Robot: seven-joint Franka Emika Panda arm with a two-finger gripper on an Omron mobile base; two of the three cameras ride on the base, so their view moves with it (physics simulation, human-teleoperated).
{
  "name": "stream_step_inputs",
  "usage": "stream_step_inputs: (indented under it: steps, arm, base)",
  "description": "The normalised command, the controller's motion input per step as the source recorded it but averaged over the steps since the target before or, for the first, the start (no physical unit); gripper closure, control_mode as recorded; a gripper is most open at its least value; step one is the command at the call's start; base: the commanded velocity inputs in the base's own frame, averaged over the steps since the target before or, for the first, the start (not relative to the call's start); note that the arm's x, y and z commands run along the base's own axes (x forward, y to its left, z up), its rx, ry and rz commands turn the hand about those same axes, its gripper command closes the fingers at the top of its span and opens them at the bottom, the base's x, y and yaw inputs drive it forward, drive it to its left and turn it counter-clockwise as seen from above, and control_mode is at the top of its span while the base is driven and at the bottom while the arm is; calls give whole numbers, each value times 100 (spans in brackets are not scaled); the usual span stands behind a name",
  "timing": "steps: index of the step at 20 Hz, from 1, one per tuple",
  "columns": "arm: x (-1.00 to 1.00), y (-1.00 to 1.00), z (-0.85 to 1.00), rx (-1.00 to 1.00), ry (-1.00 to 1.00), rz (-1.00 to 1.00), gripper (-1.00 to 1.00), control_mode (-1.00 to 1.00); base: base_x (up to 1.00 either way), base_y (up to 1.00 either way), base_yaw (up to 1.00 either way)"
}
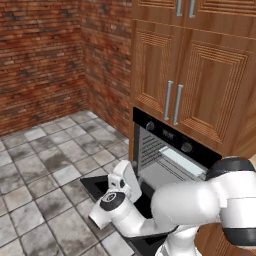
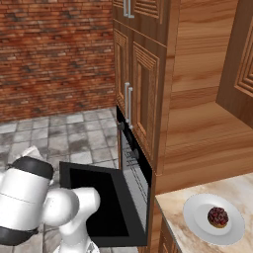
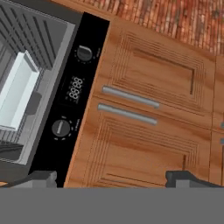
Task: Take the baked cake out of the oven and place it on the plate for cooling. Then close the oven door.
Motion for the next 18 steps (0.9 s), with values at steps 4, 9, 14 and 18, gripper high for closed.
stream_step_inputs:
  steps: [4,9,14,18]
  arm:
    - [-65,61,73,-14,7,-2,-100,-100]
    - [-67,62,32,-22,9,-1,-100,-100]
    - [-47,54,0,-22,10,0,-100,-100]
    - [-43,43,0,-17,9,0,-100,-100]
  base:
    - [0,0,0]
    - [0,0,0]
    - [0,0,0]
    - [0,0,0]
